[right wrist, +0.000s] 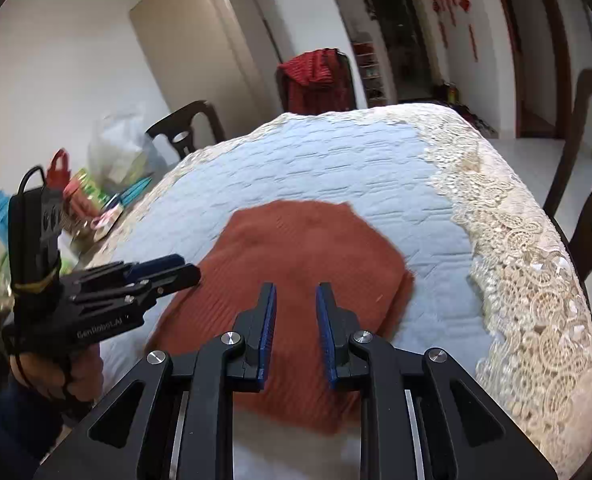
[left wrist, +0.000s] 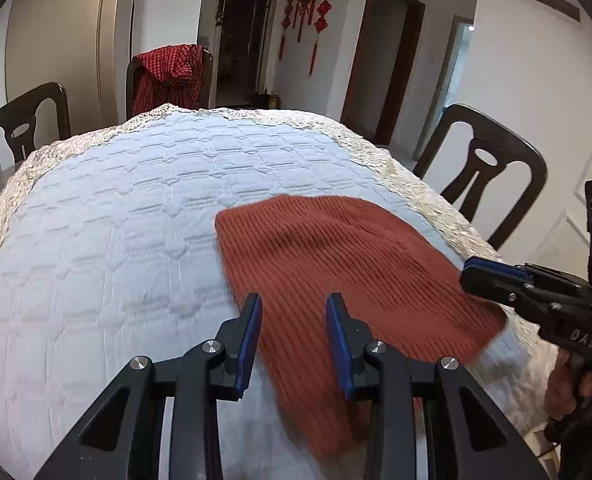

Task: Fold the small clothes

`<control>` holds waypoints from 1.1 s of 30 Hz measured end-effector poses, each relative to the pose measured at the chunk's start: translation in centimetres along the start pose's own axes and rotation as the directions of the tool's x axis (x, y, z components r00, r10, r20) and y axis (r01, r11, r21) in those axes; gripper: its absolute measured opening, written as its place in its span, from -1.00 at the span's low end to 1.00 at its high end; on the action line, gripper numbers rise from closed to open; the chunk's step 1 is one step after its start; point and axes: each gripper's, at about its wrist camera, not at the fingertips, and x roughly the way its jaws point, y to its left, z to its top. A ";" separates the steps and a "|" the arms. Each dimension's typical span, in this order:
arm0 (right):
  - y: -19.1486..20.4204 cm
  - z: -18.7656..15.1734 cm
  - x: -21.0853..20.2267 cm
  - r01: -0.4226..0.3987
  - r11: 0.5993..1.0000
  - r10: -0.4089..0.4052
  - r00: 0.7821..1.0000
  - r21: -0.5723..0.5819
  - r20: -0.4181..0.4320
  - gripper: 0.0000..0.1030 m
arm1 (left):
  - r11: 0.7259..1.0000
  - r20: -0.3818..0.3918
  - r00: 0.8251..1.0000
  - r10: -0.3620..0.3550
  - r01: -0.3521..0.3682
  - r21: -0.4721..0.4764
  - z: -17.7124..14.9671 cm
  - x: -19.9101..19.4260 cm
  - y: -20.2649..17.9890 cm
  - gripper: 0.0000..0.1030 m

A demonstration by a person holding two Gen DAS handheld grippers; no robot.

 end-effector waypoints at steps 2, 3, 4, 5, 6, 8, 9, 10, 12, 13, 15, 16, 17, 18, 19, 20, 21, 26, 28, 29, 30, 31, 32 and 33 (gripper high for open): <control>0.8 -0.7 -0.3 0.004 0.999 -0.005 1.000 -0.033 -0.006 -0.59 | 1.000 0.008 1.000 -0.017 0.017 -0.005 -0.7 -1.1 0.0 -0.31; 1.0 -1.1 -0.5 0.006 0.999 -0.006 1.000 -0.046 -0.013 -0.59 | 1.000 0.011 1.000 -0.028 0.028 -0.007 -1.1 -1.5 0.0 -0.31; 1.2 -1.3 -0.6 0.008 0.999 -0.009 1.000 -0.054 -0.022 -0.59 | 0.999 0.011 0.999 -0.037 0.037 -0.008 -1.5 -1.8 0.0 -0.31; 1.2 -1.8 -0.7 0.014 0.998 -0.015 0.999 -0.060 -0.029 -0.59 | 0.999 0.003 0.999 -0.047 0.047 -0.007 -1.9 -1.9 -0.1 -0.31; 1.2 -2.2 -0.8 0.020 0.998 -0.023 0.999 -0.064 -0.037 -0.60 | 0.998 -0.005 0.998 -0.057 0.057 -0.003 -2.4 -1.8 -0.3 -0.31; 0.8 -2.8 -0.8 0.032 0.997 -0.035 0.998 -0.064 -0.050 -0.59 | 0.998 -0.031 0.998 -0.062 0.062 0.002 -3.3 -1.3 -0.4 -0.30; 0.6 -3.1 -0.7 0.040 0.997 -0.043 0.998 -0.060 -0.056 -0.59 | 0.998 -0.046 0.997 -0.057 0.057 -0.001 -3.6 -0.8 -0.3 -0.30; 0.3 -3.4 -0.5 0.056 0.997 -0.060 0.996 -0.056 -0.066 -0.59 | 0.999 -0.054 0.997 -0.053 0.053 -0.005 -3.8 -0.5 -0.2 -0.30; -0.2 -3.8 0.1 0.071 0.996 -0.075 0.994 -0.049 -0.084 -0.62 | 0.999 -0.052 0.997 -0.051 0.050 -0.006 -3.9 -0.3 -0.1 -0.28; -0.4 -3.9 0.2 0.069 0.997 -0.073 0.994 -0.044 -0.087 -0.62 | 0.999 -0.051 0.997 -0.051 0.050 -0.009 -3.8 -0.2 0.0 -0.26; -0.3 -4.1 0.2 0.069 0.997 -0.072 0.994 -0.043 -0.078 -0.62 | 0.999 -0.056 0.997 -0.049 0.049 -0.016 -3.9 0.1 0.1 -0.25; -0.3 -4.1 0.1 0.068 0.997 -0.071 0.995 -0.044 -0.076 -0.62 | 0.999 -0.058 0.997 -0.048 0.047 -0.016 -3.9 0.1 0.2 -0.24; -0.4 -4.1 0.1 0.066 0.997 -0.069 0.995 -0.042 -0.075 -0.62 | 0.999 -0.059 0.997 -0.046 0.045 -0.016 -4.0 0.1 0.1 -0.24; -0.4 -4.1 0.0 0.063 0.997 -0.066 0.995 -0.038 -0.076 -0.62 | 0.999 -0.060 0.997 -0.045 0.044 -0.017 -4.0 0.1 0.1 -0.24; -0.4 -4.1 -0.1 0.060 0.998 -0.062 0.995 -0.031 -0.077 -0.62 | 0.999 -0.061 0.997 -0.045 0.044 -0.019 -4.0 -0.1 0.0 -0.24; -0.5 -4.1 -0.2 0.055 0.998 -0.056 0.995 -0.023 -0.078 -0.62 | 0.999 -0.059 0.997 -0.047 0.046 -0.022 -3.9 -0.3 0.1 -0.25; -0.6 -4.0 -0.4 0.046 0.999 -0.047 0.996 -0.010 -0.077 -0.60 | 0.999 -0.055 0.997 -0.050 0.049 -0.024 -3.8 -0.5 0.1 -0.25; -0.5 -3.3 -1.7 0.013 0.999 -0.012 0.999 0.030 -0.039 -0.59 | 0.999 -0.019 0.999 -0.034 0.034 -0.036 -2.9 -1.5 0.4 -0.25; -0.5 -2.9 -2.0 0.016 0.999 -0.015 1.000 0.034 -0.025 -0.59 | 0.999 -0.006 1.000 -0.027 0.027 -0.040 -2.4 -1.7 0.7 -0.25; -0.6 -2.7 -2.0 0.021 0.999 -0.021 1.000 0.037 -0.020 -0.57 | 0.999 -0.001 1.000 -0.024 0.024 -0.042 -2.2 -1.7 0.7 -0.25; -0.7 -2.5 -2.0 0.026 0.999 -0.026 1.000 0.043 -0.013 -0.50 | 0.999 0.002 1.000 -0.019 0.019 -0.043 -1.9 -1.6 0.8 -0.25; -0.8 -2.4 -2.0 0.027 0.998 -0.027 1.000 0.050 -0.010 -0.33 | 0.999 0.005 1.000 -0.014 0.015 -0.044 -1.8 -1.5 0.9 -0.25; -1.0 -2.3 -1.9 0.026 0.998 -0.025 1.000 0.061 -0.006 -0.26 | 0.999 0.006 1.000 -0.010 0.010 -0.045 -1.5 -1.5 0.9 -0.25; -1.2 -2.2 -1.8 0.024 0.997 -0.023 1.000 0.075 -0.004 -0.22 | 0.999 0.007 1.000 -0.008 0.008 -0.045 -1.4 -1.4 1.0 -0.25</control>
